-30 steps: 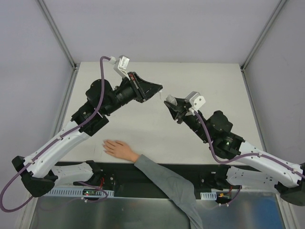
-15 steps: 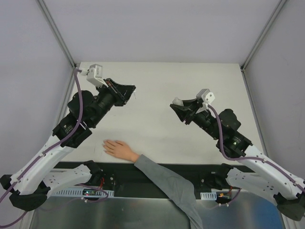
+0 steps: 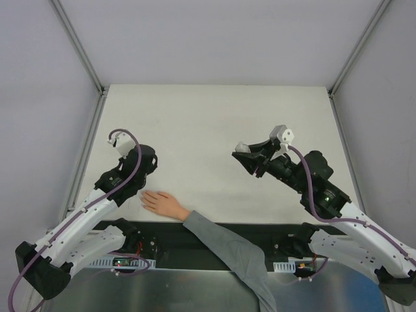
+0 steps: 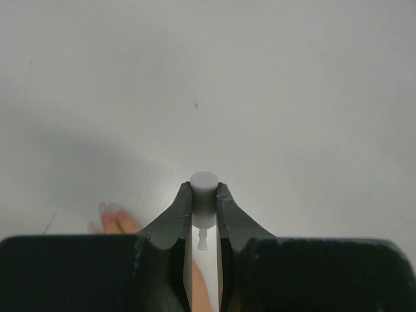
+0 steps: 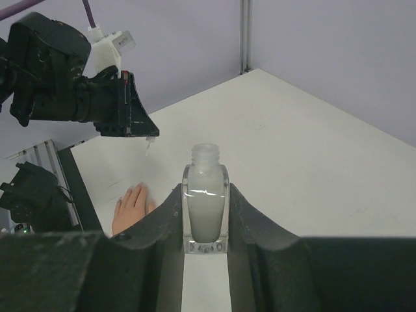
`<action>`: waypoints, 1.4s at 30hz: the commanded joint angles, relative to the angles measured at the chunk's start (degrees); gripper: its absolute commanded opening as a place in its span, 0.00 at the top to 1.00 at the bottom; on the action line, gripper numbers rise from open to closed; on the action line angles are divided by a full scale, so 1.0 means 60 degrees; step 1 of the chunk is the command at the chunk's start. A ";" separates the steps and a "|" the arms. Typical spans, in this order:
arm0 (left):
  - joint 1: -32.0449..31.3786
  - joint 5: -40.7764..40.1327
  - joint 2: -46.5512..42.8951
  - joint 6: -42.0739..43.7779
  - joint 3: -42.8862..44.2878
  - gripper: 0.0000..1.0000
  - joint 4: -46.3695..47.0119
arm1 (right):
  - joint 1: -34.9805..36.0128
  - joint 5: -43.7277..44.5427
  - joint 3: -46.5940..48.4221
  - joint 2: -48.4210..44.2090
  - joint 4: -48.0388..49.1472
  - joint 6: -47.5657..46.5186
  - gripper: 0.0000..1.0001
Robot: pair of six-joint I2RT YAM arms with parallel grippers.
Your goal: Paint the nails
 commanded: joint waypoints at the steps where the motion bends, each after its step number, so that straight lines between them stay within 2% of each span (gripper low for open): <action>1: 0.0253 -0.0722 -0.0115 -0.1578 -0.0722 1.00 -0.0568 | -0.0021 -0.0276 0.0090 -0.0127 -0.0008 0.0252 1.00; 5: 0.0648 -0.0941 0.0193 -0.2910 -0.1439 1.00 -0.1008 | -0.0036 -0.0320 0.0061 0.0020 -0.0141 0.0281 1.00; 14: 0.1879 -0.0649 0.0867 -0.3835 -0.2056 1.00 -0.0979 | -0.0036 -0.0291 0.0002 0.0576 -0.0258 0.0193 1.00; 22: 0.2143 -0.0751 0.1555 -0.4260 -0.1940 1.00 -0.0979 | -0.0080 -0.0408 0.0075 0.0957 -0.0229 0.0208 1.00; 26: 0.2085 -0.0941 0.1863 -0.4656 -0.2362 1.00 -0.0789 | -0.0168 -0.0438 0.0017 0.0972 -0.0171 0.0208 1.00; 34: 0.2026 -0.1410 0.1454 -0.4276 -0.3126 1.00 0.0207 | -0.0446 -0.0803 -0.0130 0.1236 0.0079 0.0457 1.00; 42: 0.2026 -0.1469 0.1775 -0.3940 -0.2965 1.00 0.0530 | -0.0475 -0.0745 -0.0335 0.1148 0.0210 0.0472 1.00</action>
